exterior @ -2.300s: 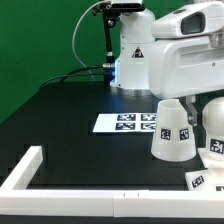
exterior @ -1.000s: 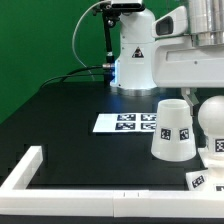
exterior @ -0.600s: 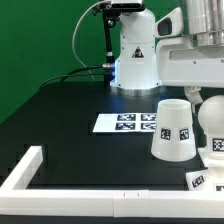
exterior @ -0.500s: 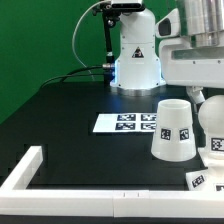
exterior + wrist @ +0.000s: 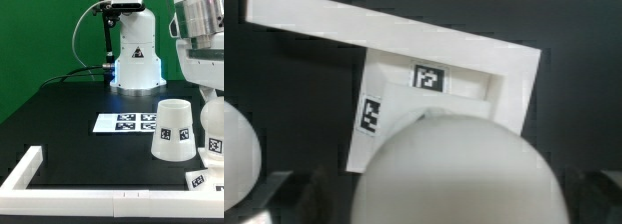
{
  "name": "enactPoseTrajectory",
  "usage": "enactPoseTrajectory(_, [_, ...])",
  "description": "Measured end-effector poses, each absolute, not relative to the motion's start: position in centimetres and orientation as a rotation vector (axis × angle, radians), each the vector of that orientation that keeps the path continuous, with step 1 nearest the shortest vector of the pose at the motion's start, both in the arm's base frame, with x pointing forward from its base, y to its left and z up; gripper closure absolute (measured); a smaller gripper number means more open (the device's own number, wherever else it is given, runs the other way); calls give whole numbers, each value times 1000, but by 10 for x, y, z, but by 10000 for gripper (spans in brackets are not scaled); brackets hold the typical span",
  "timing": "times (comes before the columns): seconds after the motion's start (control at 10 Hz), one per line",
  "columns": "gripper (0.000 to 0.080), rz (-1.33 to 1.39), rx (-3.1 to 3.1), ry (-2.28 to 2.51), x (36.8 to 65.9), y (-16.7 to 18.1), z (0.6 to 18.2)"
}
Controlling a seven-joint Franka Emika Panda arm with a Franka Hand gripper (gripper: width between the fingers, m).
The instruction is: Assemble lamp
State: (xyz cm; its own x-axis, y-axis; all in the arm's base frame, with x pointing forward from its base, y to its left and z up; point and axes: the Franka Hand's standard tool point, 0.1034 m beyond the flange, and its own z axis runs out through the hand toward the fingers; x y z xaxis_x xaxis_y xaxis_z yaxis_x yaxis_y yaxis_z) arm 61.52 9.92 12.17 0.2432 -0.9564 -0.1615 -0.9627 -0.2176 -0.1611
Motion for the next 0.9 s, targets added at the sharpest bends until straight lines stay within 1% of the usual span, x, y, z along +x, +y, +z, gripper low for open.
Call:
enactPoseTrajectory(0.1, [114,44,-2351,1729,615,100,122])
enactPoseTrajectory(0.2, [102,57,-2436,1614,616,101,126])
enactPoseTrajectory(0.3, [102,71,-2604,1357,618,101,129])
enactPoseTrajectory(0.4, [101,75,-2679,1205,624,104,133])
enactPoseTrajectory(0.7, [101,31,-2772,964,624,102,129])
enactPoseTrajectory(0.8, [101,16,-2822,822,624,101,128])
enactPoseTrajectory(0.9, [101,-11,-2924,582,623,95,125])
